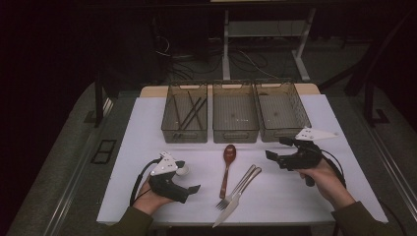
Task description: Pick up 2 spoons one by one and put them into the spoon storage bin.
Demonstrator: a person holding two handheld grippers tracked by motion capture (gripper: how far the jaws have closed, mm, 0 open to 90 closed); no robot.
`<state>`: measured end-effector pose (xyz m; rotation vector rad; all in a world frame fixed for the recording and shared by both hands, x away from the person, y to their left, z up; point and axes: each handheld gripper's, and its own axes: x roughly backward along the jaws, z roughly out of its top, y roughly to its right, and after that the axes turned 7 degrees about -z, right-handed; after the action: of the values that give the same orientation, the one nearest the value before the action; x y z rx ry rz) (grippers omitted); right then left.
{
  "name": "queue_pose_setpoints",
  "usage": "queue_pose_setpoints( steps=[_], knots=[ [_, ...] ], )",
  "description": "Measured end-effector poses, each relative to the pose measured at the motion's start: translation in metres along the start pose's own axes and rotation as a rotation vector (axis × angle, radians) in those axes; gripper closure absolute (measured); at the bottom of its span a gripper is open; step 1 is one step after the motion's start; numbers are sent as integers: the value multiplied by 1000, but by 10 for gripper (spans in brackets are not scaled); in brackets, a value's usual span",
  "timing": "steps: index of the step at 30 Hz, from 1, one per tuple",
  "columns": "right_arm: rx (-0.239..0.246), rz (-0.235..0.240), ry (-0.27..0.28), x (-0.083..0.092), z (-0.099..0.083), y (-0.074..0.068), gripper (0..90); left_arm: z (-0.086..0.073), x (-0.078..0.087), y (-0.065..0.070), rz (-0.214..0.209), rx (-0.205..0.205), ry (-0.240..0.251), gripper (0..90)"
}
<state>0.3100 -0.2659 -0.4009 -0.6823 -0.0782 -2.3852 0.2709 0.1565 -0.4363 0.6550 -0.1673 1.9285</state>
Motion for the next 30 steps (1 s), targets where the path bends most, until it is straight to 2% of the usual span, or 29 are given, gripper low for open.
queue_pose_setpoints(
  steps=[5, 11, 20, 23, 26, 30],
  knots=[
    [-8, -12, -4, 11, -17, 4, 184, 1, 0, 0, 1, -1, 0, 0],
    [49, -13, -33, 19, -33, 3, 160, 1, 0, 0, 5, 1, 0, 0],
    [39, -27, -53, 30, -55, 2, 160, 3, 4, 0, 22, 4, -2, 6],
    [24, -25, -52, 34, -60, 1, 160, 5, 10, -2, 39, 8, 5, 49],
    [25, -32, -60, 35, -62, 1, 160, 5, 19, -5, 81, 18, -1, 151],
    [21, -38, -60, 34, -62, 1, 160, 0, 36, -11, 96, 59, 15, 320]
  ],
)
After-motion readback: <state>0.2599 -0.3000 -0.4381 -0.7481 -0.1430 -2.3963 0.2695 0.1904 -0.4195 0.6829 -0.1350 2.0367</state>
